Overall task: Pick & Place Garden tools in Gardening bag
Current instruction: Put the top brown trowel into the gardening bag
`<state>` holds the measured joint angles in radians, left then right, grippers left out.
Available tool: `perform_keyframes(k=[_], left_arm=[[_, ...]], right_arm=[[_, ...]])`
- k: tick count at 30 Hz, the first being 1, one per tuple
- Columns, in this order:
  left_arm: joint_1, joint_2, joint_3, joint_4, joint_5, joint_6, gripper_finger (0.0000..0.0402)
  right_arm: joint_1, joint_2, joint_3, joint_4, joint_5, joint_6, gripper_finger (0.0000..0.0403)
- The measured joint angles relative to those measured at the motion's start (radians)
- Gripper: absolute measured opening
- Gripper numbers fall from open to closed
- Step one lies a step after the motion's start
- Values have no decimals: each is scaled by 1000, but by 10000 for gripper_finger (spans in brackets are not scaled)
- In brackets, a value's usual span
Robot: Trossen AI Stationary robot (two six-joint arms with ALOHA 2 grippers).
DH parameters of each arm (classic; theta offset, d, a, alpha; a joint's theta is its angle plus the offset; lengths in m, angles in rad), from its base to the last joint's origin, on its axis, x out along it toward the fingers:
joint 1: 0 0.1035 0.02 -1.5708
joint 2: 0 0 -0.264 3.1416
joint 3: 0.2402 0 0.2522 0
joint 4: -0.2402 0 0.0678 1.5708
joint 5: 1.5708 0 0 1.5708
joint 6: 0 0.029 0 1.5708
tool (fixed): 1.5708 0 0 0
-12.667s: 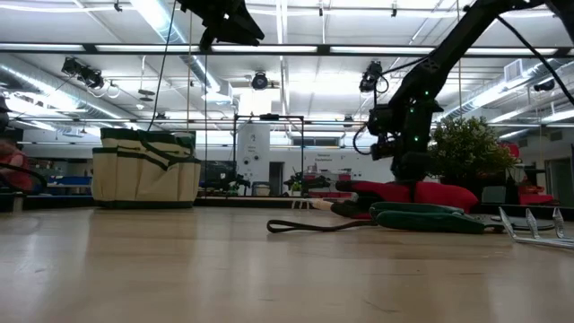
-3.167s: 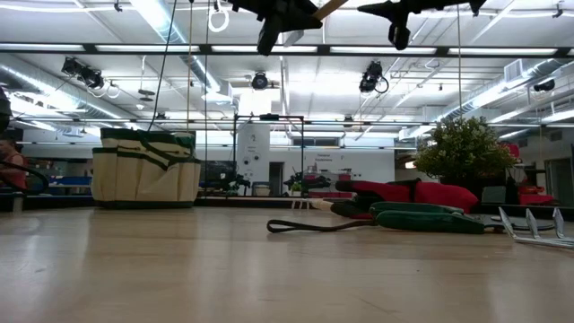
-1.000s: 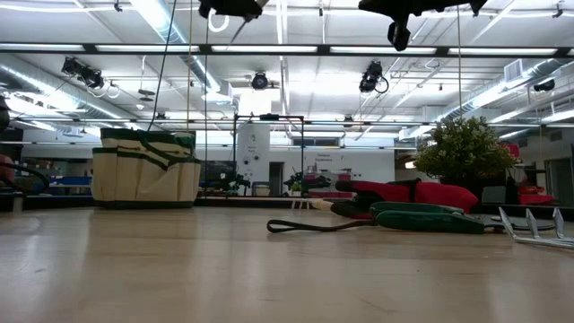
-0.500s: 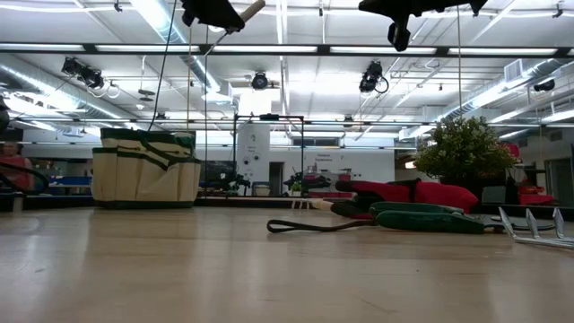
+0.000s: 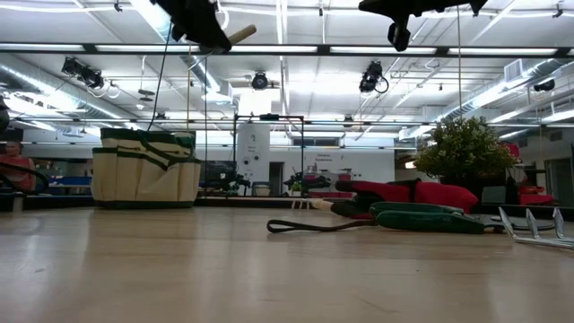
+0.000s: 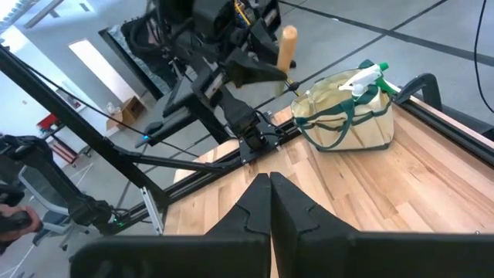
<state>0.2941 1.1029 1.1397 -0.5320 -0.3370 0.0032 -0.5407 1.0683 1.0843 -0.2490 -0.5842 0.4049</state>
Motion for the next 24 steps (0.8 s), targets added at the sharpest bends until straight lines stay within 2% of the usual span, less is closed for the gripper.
perform_keyframes(k=[6, 12, 24], left_arm=[[-7, -110, -143, 58, -10, -81, 77], [-6, -225, -263, 113, -62, -131, 81], [-4, -422, -372, 116, -199, -114, 83]], right_arm=[[0, 0, 0, -1, 0, 0, 0], [0, 0, 0, -1, 0, 0, 0], [0, 0, 0, -2, 1, 0, 0]])
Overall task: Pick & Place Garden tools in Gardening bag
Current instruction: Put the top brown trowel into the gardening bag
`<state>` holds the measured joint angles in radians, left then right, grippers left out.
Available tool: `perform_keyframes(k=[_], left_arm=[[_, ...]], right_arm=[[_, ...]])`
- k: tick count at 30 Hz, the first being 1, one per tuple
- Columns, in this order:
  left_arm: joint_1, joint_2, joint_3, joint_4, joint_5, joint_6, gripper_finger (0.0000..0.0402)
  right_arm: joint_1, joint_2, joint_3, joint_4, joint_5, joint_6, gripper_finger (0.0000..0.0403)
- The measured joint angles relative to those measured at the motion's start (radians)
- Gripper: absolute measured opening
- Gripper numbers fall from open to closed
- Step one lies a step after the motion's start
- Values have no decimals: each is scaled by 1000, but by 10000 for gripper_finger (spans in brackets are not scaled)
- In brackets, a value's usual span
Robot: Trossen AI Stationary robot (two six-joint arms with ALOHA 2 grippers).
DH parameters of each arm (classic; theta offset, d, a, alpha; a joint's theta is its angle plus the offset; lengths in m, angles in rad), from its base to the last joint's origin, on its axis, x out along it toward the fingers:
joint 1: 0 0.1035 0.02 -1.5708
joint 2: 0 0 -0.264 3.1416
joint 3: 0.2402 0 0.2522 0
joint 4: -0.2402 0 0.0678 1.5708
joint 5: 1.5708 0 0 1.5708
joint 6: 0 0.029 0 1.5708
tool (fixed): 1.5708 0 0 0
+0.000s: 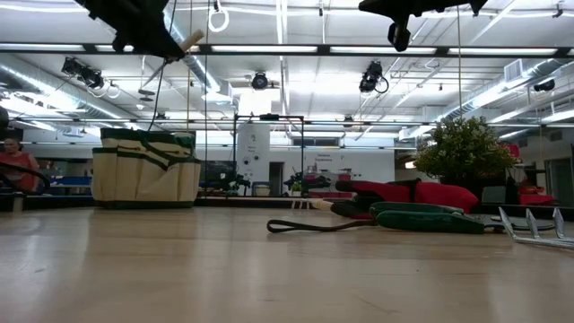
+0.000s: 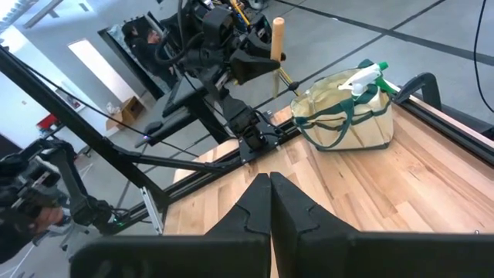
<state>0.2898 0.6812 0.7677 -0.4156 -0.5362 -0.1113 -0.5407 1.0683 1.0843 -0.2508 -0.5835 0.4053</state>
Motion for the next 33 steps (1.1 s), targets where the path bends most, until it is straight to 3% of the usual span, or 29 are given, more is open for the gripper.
perform_keyframes(k=[16, 27, 33], left_arm=[[70, -108, -173, 108, -245, -11, 81], [152, -99, -260, 129, -296, -127, 82], [189, -99, -323, 229, -309, -139, 82]], right_arm=[[0, 0, 0, 0, 24, -23, 0], [0, 0, 0, 0, 26, -23, 0], [0, 0, 0, 0, 26, -26, 0]])
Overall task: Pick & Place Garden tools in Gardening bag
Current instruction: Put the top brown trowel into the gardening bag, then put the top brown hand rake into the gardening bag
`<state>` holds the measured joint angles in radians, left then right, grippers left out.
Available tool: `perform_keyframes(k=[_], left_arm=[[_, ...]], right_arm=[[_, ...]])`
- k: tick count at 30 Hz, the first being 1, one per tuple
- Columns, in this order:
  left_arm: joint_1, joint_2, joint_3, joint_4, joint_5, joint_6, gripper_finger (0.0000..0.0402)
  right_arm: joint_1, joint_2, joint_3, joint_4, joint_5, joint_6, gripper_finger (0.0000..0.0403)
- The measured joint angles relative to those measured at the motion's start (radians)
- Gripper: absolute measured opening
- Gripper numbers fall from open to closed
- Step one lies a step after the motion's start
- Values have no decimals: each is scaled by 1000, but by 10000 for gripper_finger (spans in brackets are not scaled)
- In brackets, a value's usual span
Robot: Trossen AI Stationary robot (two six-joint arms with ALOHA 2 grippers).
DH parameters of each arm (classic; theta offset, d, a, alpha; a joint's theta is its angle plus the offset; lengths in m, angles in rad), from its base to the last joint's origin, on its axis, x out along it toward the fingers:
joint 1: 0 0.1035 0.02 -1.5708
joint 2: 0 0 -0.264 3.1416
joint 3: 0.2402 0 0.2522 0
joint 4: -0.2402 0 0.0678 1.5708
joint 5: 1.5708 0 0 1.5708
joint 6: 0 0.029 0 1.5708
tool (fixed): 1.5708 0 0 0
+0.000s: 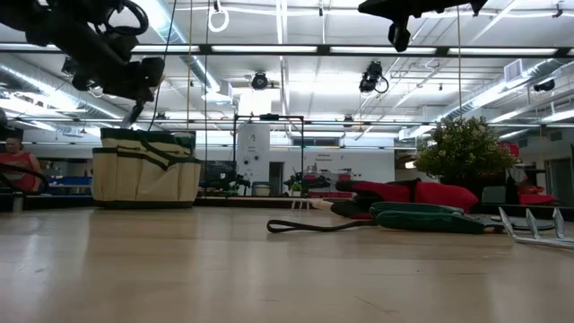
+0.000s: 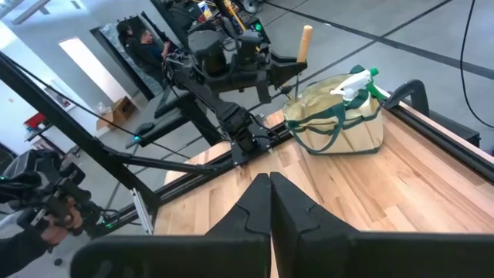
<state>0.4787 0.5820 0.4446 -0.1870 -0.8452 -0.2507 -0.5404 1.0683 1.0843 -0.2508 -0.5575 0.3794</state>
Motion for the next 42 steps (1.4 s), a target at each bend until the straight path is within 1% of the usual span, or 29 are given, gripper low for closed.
perform_keyframes(k=[2, 8, 11, 19, 25, 31, 36, 42], left_arm=[[12, 0, -17, 23, 0, -10, 81], [49, 0, -59, 24, 0, -59, 84], [62, 0, -75, 34, 21, -60, 82], [97, 1, -77, 43, 31, -56, 86], [109, 1, -77, 43, 69, -54, 85], [109, 1, -77, 43, 112, -58, 104], [109, 1, -77, 42, 117, -79, 120], [109, 1, -77, 42, 117, -80, 150]], right_arm=[[0, 0, 0, 0, 0, 0, 0], [0, 0, 0, 0, 0, 0, 0], [0, 0, 0, 0, 0, -1, 0], [0, 0, 0, 0, 1, -4, 0], [0, 0, 0, 0, 1, -4, 0], [0, 0, 0, 0, 1, -4, 0], [0, 0, 0, 0, 1, -4, 0], [0, 0, 0, -1, 1, -4, 0]])
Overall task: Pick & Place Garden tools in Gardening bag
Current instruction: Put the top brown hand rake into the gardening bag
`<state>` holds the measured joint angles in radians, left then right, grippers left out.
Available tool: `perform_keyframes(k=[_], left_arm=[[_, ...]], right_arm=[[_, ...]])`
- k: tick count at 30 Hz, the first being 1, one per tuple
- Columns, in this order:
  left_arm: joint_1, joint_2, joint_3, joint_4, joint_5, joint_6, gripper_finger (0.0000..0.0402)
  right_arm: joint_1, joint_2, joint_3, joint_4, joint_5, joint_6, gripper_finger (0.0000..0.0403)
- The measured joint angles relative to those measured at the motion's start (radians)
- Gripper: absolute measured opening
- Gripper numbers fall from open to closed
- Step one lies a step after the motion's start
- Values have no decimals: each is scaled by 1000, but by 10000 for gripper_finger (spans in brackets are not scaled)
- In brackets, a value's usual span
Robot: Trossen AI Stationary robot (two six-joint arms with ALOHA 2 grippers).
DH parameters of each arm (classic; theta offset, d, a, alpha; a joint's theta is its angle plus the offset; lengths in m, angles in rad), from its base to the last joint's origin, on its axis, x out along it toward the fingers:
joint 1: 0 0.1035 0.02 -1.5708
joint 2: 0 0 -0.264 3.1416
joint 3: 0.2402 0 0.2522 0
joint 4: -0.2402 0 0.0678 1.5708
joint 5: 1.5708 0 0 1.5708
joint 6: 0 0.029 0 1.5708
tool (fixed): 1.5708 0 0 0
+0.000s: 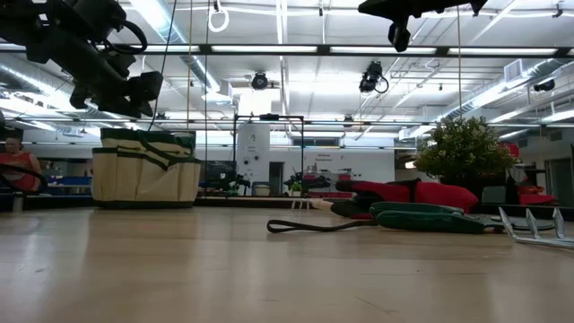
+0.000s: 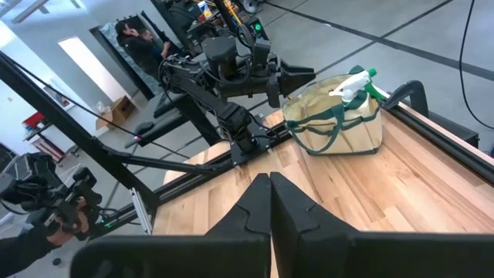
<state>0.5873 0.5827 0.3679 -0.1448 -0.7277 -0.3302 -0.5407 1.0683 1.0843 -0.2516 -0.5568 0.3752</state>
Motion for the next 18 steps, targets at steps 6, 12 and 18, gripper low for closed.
perform_keyframes(k=[6, 12, 18], left_arm=[[0, 0, 6, 31, 54, 0, 170], [-3, 0, 37, 31, 211, 1, 171], [-2, 0, 70, 56, 397, 4, 172]], right_arm=[[0, 0, 0, 0, 0, 0, 0], [0, 0, 0, 0, 0, 0, 0], [0, 0, 0, 0, 0, -26, 0]])
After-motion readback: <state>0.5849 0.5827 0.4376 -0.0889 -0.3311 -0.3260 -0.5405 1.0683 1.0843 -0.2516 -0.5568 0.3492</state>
